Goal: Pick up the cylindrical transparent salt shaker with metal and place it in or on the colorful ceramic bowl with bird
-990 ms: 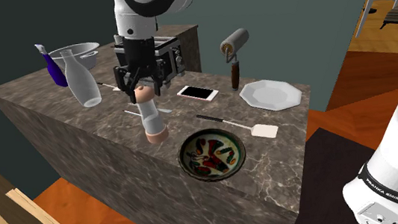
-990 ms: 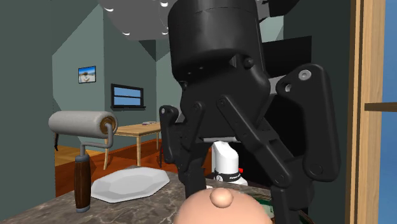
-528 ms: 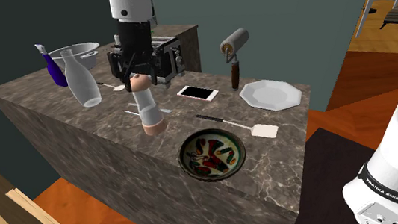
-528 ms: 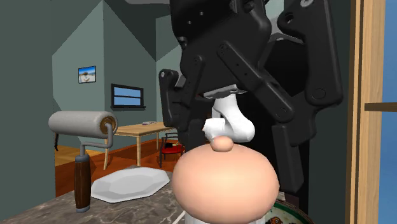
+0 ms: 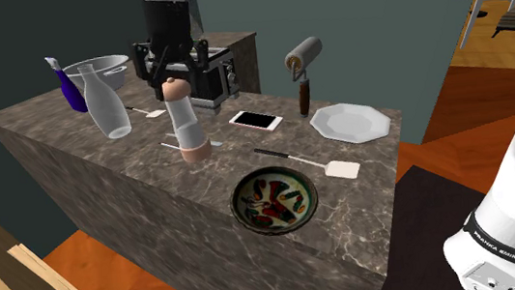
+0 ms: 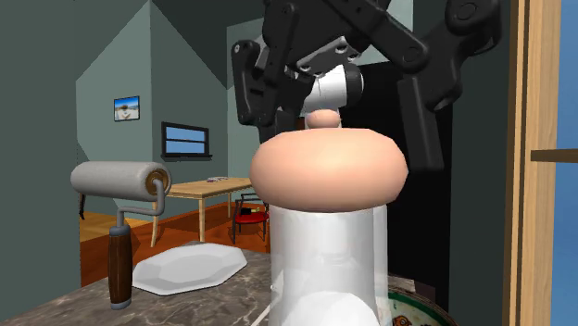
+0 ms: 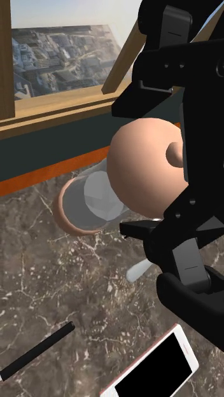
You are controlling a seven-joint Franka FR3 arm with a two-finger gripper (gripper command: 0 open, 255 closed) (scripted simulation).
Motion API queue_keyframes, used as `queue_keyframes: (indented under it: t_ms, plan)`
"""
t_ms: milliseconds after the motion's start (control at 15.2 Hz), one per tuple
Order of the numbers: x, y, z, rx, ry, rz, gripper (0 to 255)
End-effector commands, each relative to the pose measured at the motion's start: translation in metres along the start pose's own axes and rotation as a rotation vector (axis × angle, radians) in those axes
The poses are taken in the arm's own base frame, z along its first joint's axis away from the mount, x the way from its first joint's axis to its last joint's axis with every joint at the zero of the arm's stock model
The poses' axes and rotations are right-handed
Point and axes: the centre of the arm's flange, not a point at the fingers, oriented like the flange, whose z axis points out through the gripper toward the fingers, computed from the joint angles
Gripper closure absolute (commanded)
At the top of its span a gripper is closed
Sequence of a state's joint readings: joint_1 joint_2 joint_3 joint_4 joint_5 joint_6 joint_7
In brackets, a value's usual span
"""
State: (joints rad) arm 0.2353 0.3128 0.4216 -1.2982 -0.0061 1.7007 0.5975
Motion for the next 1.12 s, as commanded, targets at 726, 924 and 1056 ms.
queue_keyframes:
  t_ms: [726, 924, 1056]
  plan:
    - [-0.083, 0.012, -0.065, 0.000, 0.000, 0.000, 255]
    - [-0.119, 0.019, -0.080, 0.000, 0.000, 0.000, 255]
    - [-0.143, 0.023, -0.089, 0.000, 0.000, 0.000, 255]
